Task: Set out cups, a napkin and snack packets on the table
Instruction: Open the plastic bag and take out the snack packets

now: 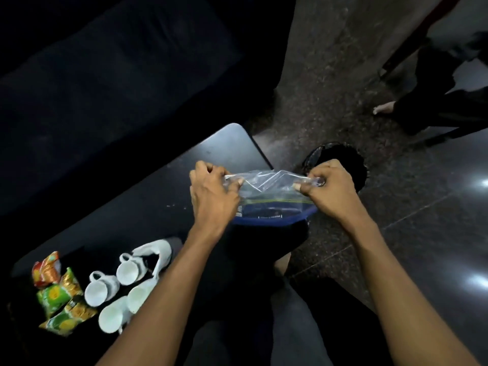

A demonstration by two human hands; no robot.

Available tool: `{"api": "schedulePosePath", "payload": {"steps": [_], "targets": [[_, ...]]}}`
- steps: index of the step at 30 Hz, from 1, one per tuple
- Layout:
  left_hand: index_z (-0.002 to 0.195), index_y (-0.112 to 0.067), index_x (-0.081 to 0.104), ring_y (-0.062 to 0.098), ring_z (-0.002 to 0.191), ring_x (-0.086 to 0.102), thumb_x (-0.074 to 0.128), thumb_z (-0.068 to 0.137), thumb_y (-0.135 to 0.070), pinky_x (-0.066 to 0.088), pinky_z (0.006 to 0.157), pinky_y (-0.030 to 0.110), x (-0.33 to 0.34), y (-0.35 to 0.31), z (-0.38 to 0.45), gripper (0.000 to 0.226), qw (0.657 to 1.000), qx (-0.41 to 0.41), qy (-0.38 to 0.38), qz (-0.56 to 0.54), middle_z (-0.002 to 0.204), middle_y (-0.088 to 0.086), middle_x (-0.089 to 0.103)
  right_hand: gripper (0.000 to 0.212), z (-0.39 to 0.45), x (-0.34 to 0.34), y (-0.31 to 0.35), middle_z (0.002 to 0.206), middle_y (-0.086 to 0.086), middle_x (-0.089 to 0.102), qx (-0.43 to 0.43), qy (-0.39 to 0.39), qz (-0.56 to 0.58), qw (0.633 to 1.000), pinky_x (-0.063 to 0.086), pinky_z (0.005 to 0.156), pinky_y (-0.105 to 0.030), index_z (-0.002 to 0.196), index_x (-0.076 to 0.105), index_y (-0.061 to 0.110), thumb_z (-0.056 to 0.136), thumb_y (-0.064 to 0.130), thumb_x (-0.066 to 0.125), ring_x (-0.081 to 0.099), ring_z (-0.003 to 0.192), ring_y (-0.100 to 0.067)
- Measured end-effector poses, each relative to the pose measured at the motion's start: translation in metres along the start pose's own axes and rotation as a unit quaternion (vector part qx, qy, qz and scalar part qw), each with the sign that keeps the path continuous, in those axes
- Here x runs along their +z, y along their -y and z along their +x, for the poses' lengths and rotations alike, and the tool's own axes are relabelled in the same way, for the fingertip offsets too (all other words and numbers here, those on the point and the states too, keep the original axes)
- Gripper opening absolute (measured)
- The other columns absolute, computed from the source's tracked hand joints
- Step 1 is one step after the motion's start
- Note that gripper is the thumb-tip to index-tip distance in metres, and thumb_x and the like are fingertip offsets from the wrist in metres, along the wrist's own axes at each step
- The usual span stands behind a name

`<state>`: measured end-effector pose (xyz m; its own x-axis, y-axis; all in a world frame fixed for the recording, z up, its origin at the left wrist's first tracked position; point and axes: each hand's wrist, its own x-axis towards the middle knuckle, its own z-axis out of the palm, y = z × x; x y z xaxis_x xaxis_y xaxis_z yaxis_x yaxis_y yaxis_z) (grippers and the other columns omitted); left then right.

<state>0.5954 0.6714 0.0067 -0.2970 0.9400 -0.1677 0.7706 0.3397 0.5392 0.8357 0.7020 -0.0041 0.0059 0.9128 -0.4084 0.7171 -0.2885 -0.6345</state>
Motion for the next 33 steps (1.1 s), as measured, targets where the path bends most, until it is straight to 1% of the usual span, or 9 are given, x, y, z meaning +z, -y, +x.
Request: {"api": "schedulePosePath", "payload": {"steps": [5,10,11,13,17,19,22,27,33], "targets": [[0.068,-0.017,0.044,0.035,0.070,0.059,0.066,0.091,-0.034,0.050,0.066,0.042,0.083,-0.073,0.013,0.036,0.986,-0.077,0.029,-0.146,0.068,0.005,0.059,0.035,0.021,-0.005,-0.052,0.058,0.002,0.056,0.125,-0.140,0.113,0.976,0.039,0.061,-0.033,0.061,0.055,0.012,0.081,0.035,0.072,0.055,0.062,-0.020],[0.082,-0.007,0.056,0.033,0.080,0.065,0.061,0.094,-0.028,0.053,0.076,0.046,0.169,-0.122,0.009,0.024,0.955,-0.192,0.080,-0.210,0.086,0.019,0.069,0.026,0.036,0.013,-0.082,0.082,0.002,0.069,0.208,-0.100,0.325,0.917,0.049,0.072,-0.031,0.088,0.060,0.023,0.079,0.046,0.069,0.064,0.080,-0.018],[0.084,-0.007,0.057,0.029,0.082,0.063,0.059,0.094,-0.027,0.053,0.081,0.046,0.183,-0.127,0.010,0.022,0.933,-0.232,0.111,-0.251,0.093,0.023,0.069,0.037,0.039,0.018,-0.089,0.089,0.001,0.070,0.206,-0.090,0.379,0.898,0.052,0.075,-0.031,0.097,0.060,0.025,0.073,0.051,0.070,0.066,0.083,-0.016],[0.088,-0.010,0.059,0.030,0.087,0.060,0.050,0.091,-0.032,0.050,0.088,0.041,0.201,-0.134,0.015,0.025,0.835,-0.311,0.230,-0.392,0.098,0.023,0.066,0.061,0.045,0.027,-0.107,0.104,0.000,0.069,0.186,-0.080,0.449,0.870,0.054,0.076,-0.024,0.118,0.055,0.021,0.067,0.046,0.077,0.069,0.087,-0.008],[0.086,-0.004,0.068,0.023,0.074,0.064,0.039,0.100,-0.016,0.049,0.072,0.029,0.244,-0.130,0.021,0.034,0.766,-0.348,0.341,-0.420,0.085,0.015,0.064,0.066,0.068,0.032,-0.161,0.114,-0.003,0.067,0.201,-0.062,0.463,0.861,0.054,0.078,-0.021,0.127,0.055,0.022,0.070,0.004,0.084,0.067,0.093,-0.012],[0.096,-0.003,0.063,0.022,0.072,0.059,0.050,0.094,0.002,0.049,0.068,0.030,0.260,-0.120,0.024,0.015,0.802,-0.329,0.334,-0.370,0.087,0.016,0.061,0.053,0.083,0.034,-0.187,0.098,0.000,0.073,0.201,-0.082,0.425,0.879,0.055,0.071,-0.021,0.106,0.066,0.022,0.066,-0.008,0.083,0.067,0.084,-0.012],[0.117,-0.003,0.061,0.024,0.081,0.055,0.042,0.084,0.020,0.045,0.067,0.030,0.288,-0.110,0.027,0.044,0.816,-0.277,0.363,-0.356,0.097,0.014,0.062,0.041,0.110,0.043,-0.221,0.078,0.010,0.073,0.199,-0.120,0.393,0.890,0.053,0.061,-0.016,0.087,0.071,0.020,0.066,-0.015,0.077,0.066,0.072,-0.007],[0.148,-0.013,0.037,0.017,0.115,0.053,0.063,0.088,-0.003,0.047,0.103,0.036,0.339,-0.098,0.038,0.067,0.903,-0.155,0.351,-0.194,0.136,0.009,0.048,0.030,0.161,0.068,-0.270,0.071,0.009,0.066,0.285,-0.275,0.271,0.878,0.043,0.055,-0.006,0.084,0.070,0.022,0.067,-0.002,0.063,0.063,0.067,-0.011],[0.142,-0.018,0.049,0.022,0.126,0.053,0.068,0.085,-0.019,0.042,0.109,0.037,0.391,-0.065,0.061,0.061,0.908,-0.048,0.413,-0.046,0.138,0.006,0.053,0.032,0.217,0.089,-0.306,0.094,-0.011,0.071,0.275,-0.393,0.208,0.853,0.048,0.075,-0.026,0.102,0.067,0.013,0.072,0.003,0.060,0.063,0.081,-0.023]]}}
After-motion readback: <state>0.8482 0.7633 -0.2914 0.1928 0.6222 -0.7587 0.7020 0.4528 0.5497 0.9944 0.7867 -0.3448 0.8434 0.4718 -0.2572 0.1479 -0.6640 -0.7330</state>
